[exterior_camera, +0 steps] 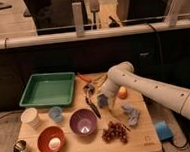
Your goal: Place sponge in tray
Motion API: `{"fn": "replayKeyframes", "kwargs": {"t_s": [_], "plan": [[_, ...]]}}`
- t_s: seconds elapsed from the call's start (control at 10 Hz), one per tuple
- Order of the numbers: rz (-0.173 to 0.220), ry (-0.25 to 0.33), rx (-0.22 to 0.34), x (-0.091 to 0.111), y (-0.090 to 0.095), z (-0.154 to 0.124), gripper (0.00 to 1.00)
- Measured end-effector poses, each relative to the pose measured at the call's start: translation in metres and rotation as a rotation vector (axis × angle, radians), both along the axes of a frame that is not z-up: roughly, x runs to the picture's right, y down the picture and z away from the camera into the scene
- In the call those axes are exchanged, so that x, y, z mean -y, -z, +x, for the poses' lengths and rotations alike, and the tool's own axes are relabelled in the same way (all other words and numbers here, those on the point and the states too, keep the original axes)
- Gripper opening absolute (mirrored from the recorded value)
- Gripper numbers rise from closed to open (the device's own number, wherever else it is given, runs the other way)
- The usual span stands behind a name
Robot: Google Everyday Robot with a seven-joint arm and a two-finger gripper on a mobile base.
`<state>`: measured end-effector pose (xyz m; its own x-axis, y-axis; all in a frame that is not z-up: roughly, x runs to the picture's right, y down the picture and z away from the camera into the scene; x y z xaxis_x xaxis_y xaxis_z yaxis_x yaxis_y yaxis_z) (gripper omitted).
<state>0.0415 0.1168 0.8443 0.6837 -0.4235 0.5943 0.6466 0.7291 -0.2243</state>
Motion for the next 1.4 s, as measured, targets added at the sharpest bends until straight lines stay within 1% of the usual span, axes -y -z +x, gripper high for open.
{"fn": "replayKeyframes", "kwargs": {"t_s": [0.1, 0.2, 0.3, 0.4, 0.5, 0.6, 0.8, 0.9, 1.0, 1.1, 1.4], "plan": [[-0.004, 0.001, 0.003, -0.002, -0.008, -0.001, 0.73], [-0.013, -0.001, 0.002, -0.006, -0.019, -0.001, 0.61], [-0.02, -0.002, 0.004, -0.007, -0.025, -0.001, 0.51], [-0.03, -0.001, 0.008, -0.008, -0.029, -0.002, 0.42], [-0.043, 0.002, 0.015, -0.009, -0.033, -0.002, 0.3], [-0.049, 0.005, 0.02, -0.01, -0.033, -0.002, 0.22], [-0.05, 0.007, 0.02, -0.01, -0.034, -0.001, 0.03], [-0.05, 0.007, 0.02, -0.01, -0.034, -0.001, 0.0], [-0.052, 0.007, 0.025, -0.01, -0.033, 0.0, 0.0], [-0.052, 0.003, 0.046, -0.007, -0.028, 0.002, 0.0], [-0.02, -0.006, 0.12, 0.031, 0.007, -0.004, 0.0]]}}
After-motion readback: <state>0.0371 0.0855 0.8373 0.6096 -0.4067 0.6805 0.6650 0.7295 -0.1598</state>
